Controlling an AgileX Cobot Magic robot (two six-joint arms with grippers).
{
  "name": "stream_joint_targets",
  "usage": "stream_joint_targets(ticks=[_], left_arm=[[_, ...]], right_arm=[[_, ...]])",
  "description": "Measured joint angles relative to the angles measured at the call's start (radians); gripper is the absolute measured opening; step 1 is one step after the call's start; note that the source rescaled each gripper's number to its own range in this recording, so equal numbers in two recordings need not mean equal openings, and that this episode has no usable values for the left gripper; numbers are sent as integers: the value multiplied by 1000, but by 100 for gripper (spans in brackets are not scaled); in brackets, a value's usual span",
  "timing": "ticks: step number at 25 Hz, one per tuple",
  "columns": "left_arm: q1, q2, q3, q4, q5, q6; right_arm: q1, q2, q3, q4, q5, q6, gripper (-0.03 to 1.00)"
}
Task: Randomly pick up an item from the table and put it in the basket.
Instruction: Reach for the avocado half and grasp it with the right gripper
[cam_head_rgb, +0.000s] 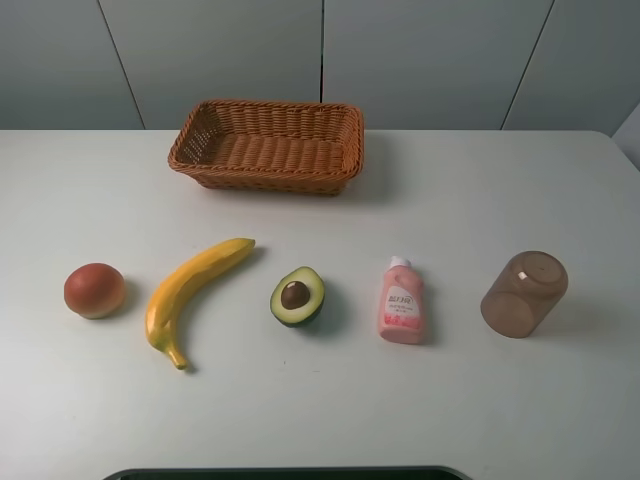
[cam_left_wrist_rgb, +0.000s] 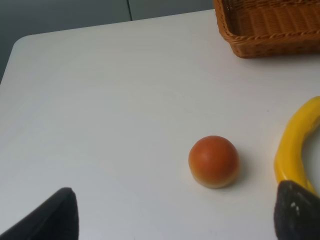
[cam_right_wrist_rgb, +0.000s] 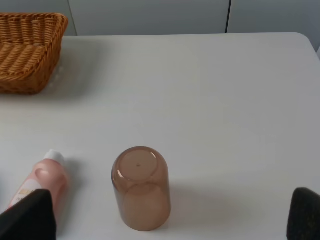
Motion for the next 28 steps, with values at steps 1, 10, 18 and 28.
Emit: stream_joint_targets(ticks=[1,10,18,28], left_arm=[[0,0,0,0,0,0],[0,0,0,0,0,0],[0,0,0,0,0,0],[0,0,0,0,0,0]], right_arm=[[0,0,0,0,0,0,100],[0,0,0,0,0,0,100],[0,0,0,0,0,0,100],[0,0,0,0,0,0,100]])
